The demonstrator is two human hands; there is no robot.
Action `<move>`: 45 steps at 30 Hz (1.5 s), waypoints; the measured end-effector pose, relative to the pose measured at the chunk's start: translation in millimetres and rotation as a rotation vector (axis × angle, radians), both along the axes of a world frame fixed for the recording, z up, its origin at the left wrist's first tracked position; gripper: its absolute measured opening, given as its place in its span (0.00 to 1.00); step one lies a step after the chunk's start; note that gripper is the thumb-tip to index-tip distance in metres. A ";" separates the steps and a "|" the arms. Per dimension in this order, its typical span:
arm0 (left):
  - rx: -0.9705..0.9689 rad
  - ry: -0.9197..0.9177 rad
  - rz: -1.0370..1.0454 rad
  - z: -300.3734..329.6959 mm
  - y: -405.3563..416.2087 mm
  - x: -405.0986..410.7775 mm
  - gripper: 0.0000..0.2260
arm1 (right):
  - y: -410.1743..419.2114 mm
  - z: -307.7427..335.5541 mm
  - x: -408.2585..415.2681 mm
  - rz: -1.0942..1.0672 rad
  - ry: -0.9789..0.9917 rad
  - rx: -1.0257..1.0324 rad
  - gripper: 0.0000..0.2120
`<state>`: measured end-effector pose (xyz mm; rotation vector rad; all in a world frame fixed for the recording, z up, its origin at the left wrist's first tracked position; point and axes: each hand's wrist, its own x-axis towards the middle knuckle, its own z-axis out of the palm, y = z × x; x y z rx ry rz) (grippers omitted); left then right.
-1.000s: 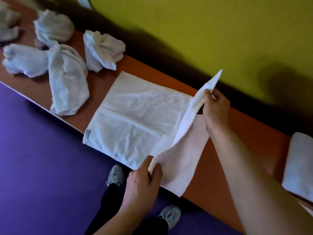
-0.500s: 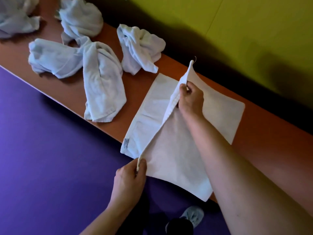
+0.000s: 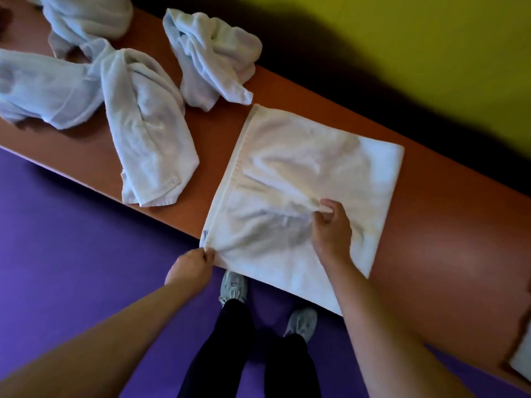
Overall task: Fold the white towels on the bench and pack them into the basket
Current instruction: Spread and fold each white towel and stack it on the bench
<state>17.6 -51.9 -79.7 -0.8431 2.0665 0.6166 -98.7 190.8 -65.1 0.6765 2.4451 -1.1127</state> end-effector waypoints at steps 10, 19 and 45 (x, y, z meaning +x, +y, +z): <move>0.049 0.278 0.690 1.6 28.4 -9.2 0.24 | 101.8 -18.3 134.8 -0.229 -0.188 0.335 0.24; 0.067 0.321 0.502 21.2 41.3 26.6 0.13 | 114.1 -5.0 155.0 -0.338 -0.125 0.023 0.10; 0.607 0.592 1.005 91.6 48.6 -142.6 0.06 | 129.4 72.3 -48.6 -0.726 0.017 -0.813 0.13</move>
